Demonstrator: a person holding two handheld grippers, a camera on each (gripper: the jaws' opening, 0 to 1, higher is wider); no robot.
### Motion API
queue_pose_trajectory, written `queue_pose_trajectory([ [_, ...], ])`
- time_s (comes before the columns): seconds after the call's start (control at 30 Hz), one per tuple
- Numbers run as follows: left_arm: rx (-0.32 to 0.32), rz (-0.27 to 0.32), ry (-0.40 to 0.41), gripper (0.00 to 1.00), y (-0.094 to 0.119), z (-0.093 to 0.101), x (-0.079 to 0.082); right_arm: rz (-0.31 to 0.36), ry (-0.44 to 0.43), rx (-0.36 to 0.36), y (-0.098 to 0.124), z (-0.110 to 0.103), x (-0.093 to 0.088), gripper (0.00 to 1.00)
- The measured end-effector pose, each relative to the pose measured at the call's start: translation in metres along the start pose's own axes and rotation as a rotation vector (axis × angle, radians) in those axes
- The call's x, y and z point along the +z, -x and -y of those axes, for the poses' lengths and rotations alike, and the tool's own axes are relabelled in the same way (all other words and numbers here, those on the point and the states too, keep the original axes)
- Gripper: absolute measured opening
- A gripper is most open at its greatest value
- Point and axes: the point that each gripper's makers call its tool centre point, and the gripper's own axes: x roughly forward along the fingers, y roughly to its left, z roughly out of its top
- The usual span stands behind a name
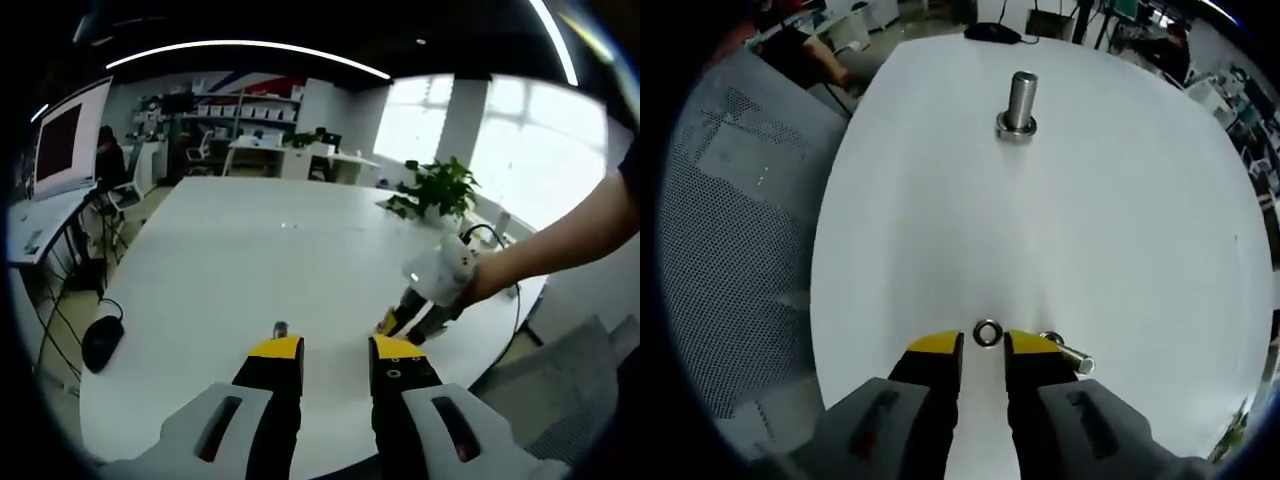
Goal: Place the washer onto the threaded stud by aligning its center hole with the stud, sliding it down to the base, and recovering from edge contact or off-axis alignment until the washer reaches the visible bottom stop.
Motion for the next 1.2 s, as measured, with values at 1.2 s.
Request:
queue_pose_trajectory([
  [1.2,0.019,0.017,-0.003,0.24,0.0033,-0.0025,0.0029,0.008,-0.04,0.012,-0.0033,0.0027,-0.0017,0.17],
])
